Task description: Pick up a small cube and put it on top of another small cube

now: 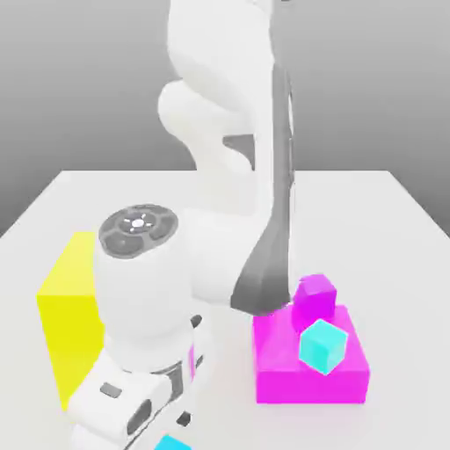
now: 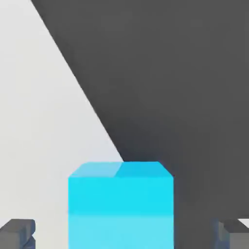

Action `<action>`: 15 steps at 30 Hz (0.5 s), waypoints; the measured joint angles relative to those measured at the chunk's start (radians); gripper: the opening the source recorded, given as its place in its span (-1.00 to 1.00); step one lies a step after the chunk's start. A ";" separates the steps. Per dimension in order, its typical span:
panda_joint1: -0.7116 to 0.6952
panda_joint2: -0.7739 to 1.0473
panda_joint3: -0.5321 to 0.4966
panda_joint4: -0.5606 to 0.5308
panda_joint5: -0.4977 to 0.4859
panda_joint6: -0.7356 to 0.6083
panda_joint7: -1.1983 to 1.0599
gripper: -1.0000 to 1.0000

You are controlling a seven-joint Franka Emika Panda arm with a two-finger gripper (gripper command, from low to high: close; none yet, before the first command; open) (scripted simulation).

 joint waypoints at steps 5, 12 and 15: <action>-0.007 0.015 0.008 0.004 0.005 0.005 -0.006 -1.00; 0.057 -0.177 -0.037 -0.072 -0.056 -0.126 0.062 -1.00; 0.086 -0.255 -0.008 -0.136 -0.032 -0.165 0.079 -1.00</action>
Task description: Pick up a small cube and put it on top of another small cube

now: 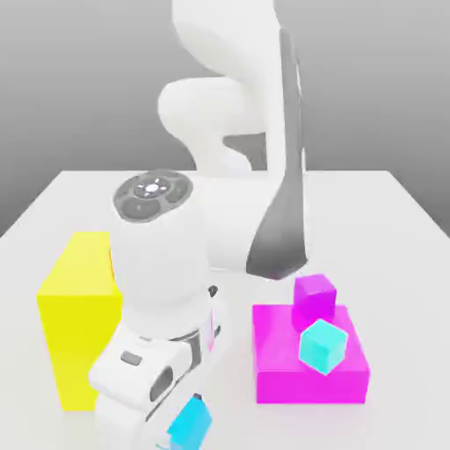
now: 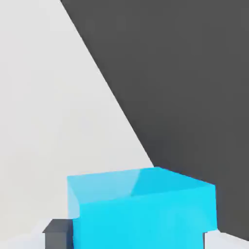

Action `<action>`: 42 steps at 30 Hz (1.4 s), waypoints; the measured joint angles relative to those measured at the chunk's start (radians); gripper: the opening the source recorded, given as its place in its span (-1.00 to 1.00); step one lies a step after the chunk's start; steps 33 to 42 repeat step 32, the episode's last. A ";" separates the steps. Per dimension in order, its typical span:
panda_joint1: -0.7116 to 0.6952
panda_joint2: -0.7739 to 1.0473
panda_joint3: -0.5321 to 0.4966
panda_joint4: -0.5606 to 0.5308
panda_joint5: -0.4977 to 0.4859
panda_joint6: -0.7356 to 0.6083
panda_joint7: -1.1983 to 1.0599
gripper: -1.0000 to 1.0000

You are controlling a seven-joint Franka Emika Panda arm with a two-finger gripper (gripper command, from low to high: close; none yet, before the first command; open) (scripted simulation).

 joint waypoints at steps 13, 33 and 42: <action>0.157 -0.411 0.119 -0.300 -0.061 -0.116 0.180 -1.00; 0.162 -0.614 0.358 -0.627 -0.238 0.092 0.427 1.00; 0.162 -0.614 0.358 -0.627 -0.238 0.092 0.427 1.00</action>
